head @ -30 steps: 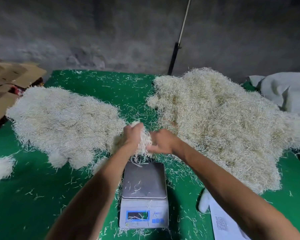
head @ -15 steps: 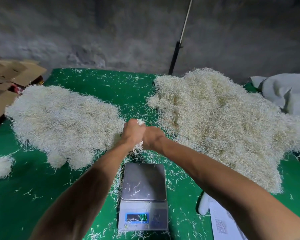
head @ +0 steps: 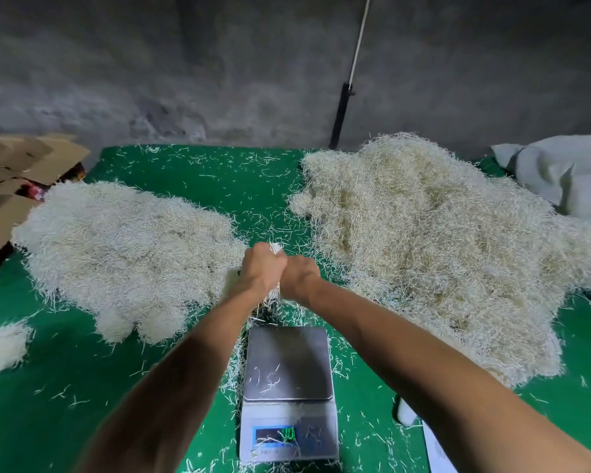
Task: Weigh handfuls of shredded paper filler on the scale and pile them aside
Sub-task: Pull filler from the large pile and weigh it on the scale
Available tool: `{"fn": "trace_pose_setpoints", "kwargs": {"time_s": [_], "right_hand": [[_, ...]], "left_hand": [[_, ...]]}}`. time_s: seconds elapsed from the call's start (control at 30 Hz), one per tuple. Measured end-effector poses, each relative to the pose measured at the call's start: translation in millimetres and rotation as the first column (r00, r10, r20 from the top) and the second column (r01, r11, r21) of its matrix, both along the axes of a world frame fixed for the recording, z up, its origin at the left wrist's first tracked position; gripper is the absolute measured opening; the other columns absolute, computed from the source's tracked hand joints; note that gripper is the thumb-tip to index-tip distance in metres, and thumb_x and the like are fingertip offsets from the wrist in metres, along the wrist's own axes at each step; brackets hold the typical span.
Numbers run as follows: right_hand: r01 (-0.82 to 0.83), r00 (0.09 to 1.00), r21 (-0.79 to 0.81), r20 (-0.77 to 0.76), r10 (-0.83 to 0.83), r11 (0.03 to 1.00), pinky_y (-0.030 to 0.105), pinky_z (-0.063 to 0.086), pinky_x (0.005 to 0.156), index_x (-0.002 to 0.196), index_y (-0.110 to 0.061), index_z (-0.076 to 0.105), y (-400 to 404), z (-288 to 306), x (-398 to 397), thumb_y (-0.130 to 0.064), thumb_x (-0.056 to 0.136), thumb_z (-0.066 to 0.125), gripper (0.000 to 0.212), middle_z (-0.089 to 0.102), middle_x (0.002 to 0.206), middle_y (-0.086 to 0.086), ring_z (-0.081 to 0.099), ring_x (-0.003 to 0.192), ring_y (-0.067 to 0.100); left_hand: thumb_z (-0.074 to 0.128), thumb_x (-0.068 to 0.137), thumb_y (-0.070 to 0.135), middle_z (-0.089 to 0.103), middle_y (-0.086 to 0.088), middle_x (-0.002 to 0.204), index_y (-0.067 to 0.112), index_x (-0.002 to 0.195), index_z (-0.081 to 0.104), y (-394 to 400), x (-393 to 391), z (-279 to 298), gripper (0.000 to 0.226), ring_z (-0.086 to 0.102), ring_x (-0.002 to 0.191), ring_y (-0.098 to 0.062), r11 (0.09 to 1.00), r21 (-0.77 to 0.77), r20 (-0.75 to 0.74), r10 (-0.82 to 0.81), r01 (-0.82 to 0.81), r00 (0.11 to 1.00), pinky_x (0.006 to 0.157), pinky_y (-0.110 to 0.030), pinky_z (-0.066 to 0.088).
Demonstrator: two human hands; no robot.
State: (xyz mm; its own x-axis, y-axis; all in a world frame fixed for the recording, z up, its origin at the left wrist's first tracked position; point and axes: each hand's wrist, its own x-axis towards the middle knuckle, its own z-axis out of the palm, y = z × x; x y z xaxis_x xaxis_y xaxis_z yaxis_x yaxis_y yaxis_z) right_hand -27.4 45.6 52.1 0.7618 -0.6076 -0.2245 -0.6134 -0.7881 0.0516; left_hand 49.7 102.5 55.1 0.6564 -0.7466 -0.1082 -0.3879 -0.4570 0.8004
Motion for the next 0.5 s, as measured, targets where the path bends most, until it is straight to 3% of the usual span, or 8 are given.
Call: {"fn": "trace_pose_setpoints", "kwargs": {"time_s": [0.07, 0.13, 0.17, 0.2, 0.27, 0.33, 0.4, 0.5], "right_hand": [[-0.07, 0.99, 0.03, 0.123, 0.066, 0.997, 0.026, 0.058, 0.063, 0.119, -0.005, 0.055, -9, 2, -9, -0.004, 0.094, 0.058, 0.025, 0.059, 0.083, 0.003, 0.064, 0.073, 0.016], [-0.083, 0.971, 0.235, 0.238, 0.026, 0.968, 0.029, 0.06, 0.059, 0.107, -0.006, 0.061, -14, -4, -27, 0.001, 0.087, 0.062, 0.021, 0.062, 0.077, 0.005, 0.067, 0.067, 0.017], [-0.066, 0.94, 0.413, 0.331, -0.082, 0.908, 0.032, 0.06, 0.056, 0.107, -0.01, 0.062, -17, -7, -38, -0.001, 0.085, 0.067, 0.024, 0.065, 0.077, 0.007, 0.066, 0.063, 0.016], [-0.065, 0.874, 0.611, 0.416, -0.251, 0.789, 0.035, 0.06, 0.056, 0.109, -0.016, 0.062, -19, -10, -51, -0.007, 0.086, 0.073, 0.027, 0.068, 0.079, 0.011, 0.066, 0.062, 0.017], [-0.187, 0.596, 0.869, 0.472, -0.65, 0.459, 0.032, 0.054, 0.056, 0.117, -0.018, 0.063, -22, -9, -75, -0.02, 0.09, 0.076, 0.03, 0.07, 0.086, 0.02, 0.064, 0.068, 0.024], [-0.376, 0.234, 0.914, 0.25, -0.94, 0.149, 0.023, 0.046, 0.05, 0.131, -0.005, 0.06, -25, -7, -89, -0.019, 0.099, 0.064, 0.035, 0.059, 0.072, 0.014, 0.054, 0.06, 0.018], [-0.454, 0.037, 0.89, 0.068, -0.997, 0.044, 0.018, 0.046, 0.046, 0.131, -0.005, 0.06, -26, -6, -93, -0.018, 0.107, 0.049, 0.03, 0.049, 0.069, 0.0, 0.044, 0.057, 0.009], [-0.446, -0.04, 0.893, 0.052, -0.998, 0.065, 0.03, 0.057, 0.073, 0.118, -0.007, 0.066, -18, -7, -85, -0.018, 0.108, 0.049, 0.022, 0.054, 0.072, 0.001, 0.049, 0.06, 0.009]], "left_hand": [[0.058, 0.1, 0.019, 0.053, 0.002, 0.071, 0.001, 0.115, 0.06, 1, 1, 9, 0.023, 0.055, 0.055, -0.016, 0.999, -0.035, -0.02, -0.042, 0.041, 0.999, 0.047, -0.025, 0.043], [0.057, 0.1, 0.026, 0.05, 0.004, 0.079, 0.003, 0.133, 0.051, 9, 7, 7, 0.04, 0.049, 0.06, -0.009, 0.997, -0.065, -0.172, -0.042, 0.031, 0.984, 0.048, -0.021, 0.044], [0.058, 0.099, 0.035, 0.053, 0.002, 0.088, 0.008, 0.137, 0.047, 15, 13, 1, 0.048, 0.052, 0.07, -0.009, 0.998, -0.062, -0.259, -0.009, -0.007, 0.966, 0.058, -0.023, 0.051], [0.059, 0.094, 0.046, 0.058, -0.004, 0.106, 0.013, 0.14, 0.044, 23, 21, -5, 0.059, 0.058, 0.09, -0.015, 0.997, -0.038, -0.339, 0.047, -0.064, 0.94, 0.081, -0.032, 0.055], [0.067, 0.079, 0.062, 0.041, -0.009, 0.152, 0.02, 0.148, 0.037, 39, 35, -18, 0.086, 0.041, 0.137, -0.031, 0.993, 0.027, -0.44, 0.111, -0.111, 0.891, 0.115, -0.058, 0.032], [0.075, 0.065, 0.077, 0.018, -0.001, 0.166, 0.03, 0.157, 0.019, 52, 35, -30, 0.118, 0.019, 0.152, -0.03, 0.998, 0.066, -0.479, 0.024, 0.008, 0.877, 0.12, -0.064, 0.018], [0.08, 0.05, 0.083, 0.007, 0.0, 0.168, 0.034, 0.159, 0.005, 58, 20, -36, 0.142, 0.012, 0.154, -0.029, 0.976, 0.12, -0.423, -0.117, 0.184, 0.898, 0.122, -0.062, 0.017], [0.088, 0.053, 0.07, 0.001, -0.011, 0.168, 0.036, 0.156, -0.006, 51, 1, -50, 0.144, 0.01, 0.154, -0.035, 0.913, 0.278, -0.219, -0.242, 0.298, 0.945, 0.121, -0.064, 0.017]]}}
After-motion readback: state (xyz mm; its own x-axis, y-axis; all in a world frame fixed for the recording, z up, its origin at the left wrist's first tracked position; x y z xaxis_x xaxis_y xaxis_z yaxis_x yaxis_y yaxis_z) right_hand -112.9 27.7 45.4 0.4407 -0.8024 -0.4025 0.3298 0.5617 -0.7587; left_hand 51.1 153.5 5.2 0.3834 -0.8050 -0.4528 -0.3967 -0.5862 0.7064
